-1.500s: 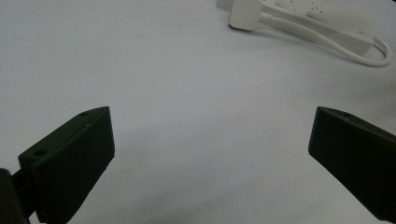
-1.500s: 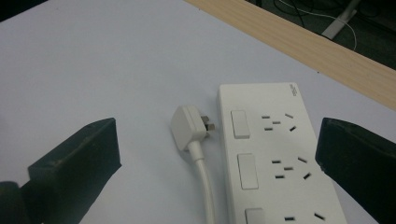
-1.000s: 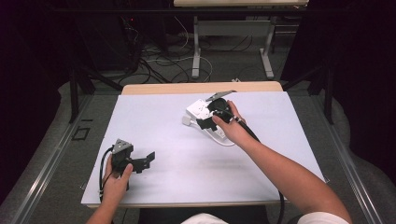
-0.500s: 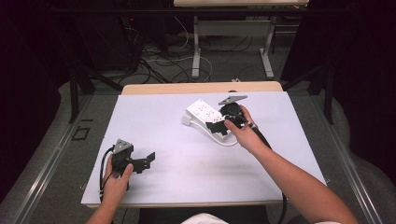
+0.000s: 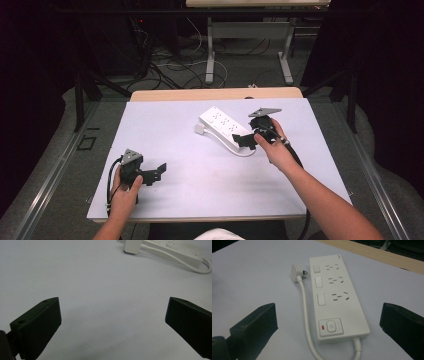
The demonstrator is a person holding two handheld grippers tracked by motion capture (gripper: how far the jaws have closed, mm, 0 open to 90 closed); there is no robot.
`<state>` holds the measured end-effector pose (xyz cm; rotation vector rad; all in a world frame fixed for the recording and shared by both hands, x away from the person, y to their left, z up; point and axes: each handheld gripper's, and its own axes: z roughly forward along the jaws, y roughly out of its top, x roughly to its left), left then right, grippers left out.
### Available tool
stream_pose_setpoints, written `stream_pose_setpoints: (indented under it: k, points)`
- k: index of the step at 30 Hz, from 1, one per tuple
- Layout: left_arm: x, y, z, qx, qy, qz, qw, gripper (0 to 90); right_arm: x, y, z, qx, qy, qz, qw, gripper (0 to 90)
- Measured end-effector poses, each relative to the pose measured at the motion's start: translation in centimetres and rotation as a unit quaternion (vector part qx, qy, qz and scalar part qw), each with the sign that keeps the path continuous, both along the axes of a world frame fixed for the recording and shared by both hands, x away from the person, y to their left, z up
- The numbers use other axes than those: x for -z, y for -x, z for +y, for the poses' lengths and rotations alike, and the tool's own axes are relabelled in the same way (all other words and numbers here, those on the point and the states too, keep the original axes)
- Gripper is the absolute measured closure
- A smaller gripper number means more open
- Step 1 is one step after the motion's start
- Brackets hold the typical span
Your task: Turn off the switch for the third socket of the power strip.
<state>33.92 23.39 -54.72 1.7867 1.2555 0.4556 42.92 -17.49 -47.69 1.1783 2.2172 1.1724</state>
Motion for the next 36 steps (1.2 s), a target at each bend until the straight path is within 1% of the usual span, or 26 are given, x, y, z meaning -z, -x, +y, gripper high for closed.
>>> stream_pose_setpoints:
  k: [3,7,9,11,13,19,22,26,28,31,32,36]
  points:
    - [0.0,0.0,0.0,-0.001,-0.001,0.000,1.0000,0.3,0.0,0.4,-0.7,0.006,-0.005,0.002,1.0000,0.8]
    - [0.0,0.0,0.1,0.000,-0.001,0.003,1.0000,0.3,0.1,0.9,-1.6,0.016,-0.011,-0.003,0.9998,0.9]
    - [0.0,0.0,0.1,0.000,-0.001,0.001,1.0000,0.3,0.2,1.1,-2.1,0.018,-0.009,-0.004,0.9998,0.9]
    - [-0.1,0.0,0.1,0.000,-0.002,0.004,1.0000,0.3,0.2,1.4,-2.5,0.023,-0.016,-0.002,0.9996,0.9]
    - [-0.1,0.1,0.1,0.000,-0.002,0.005,1.0000,0.3,0.4,1.6,-3.1,0.028,-0.012,-0.006,0.9995,0.9]
    - [-0.1,0.1,0.2,-0.001,-0.001,0.005,1.0000,0.3,0.6,2.4,-4.8,0.044,-0.019,-0.006,0.9988,1.0]
    - [-0.1,0.1,0.2,-0.002,-0.002,0.005,1.0000,0.3,0.8,2.8,-5.6,0.054,-0.029,-0.006,0.9981,1.3]
    - [-0.1,0.1,0.1,-0.003,-0.002,0.005,1.0000,0.3,1.2,3.3,-6.8,0.069,-0.025,-0.011,0.9973,1.3]
    - [-0.1,0.0,0.1,-0.002,-0.003,0.005,1.0000,0.3,1.4,3.5,-7.2,0.079,-0.027,-0.008,0.9965,1.5]
    - [-0.1,0.1,0.1,-0.003,-0.002,0.004,1.0000,0.3,1.6,3.8,-8.0,0.092,-0.031,-0.009,0.9953,1.6]
    - [-0.1,0.1,0.2,-0.003,-0.002,0.004,1.0000,0.3,1.7,3.9,-8.2,0.092,-0.031,-0.009,0.9952,1.6]
    - [-0.1,0.1,0.2,-0.004,-0.002,0.004,1.0000,0.3,2.0,4.4,-9.1,0.105,-0.027,-0.009,0.9940,1.6]
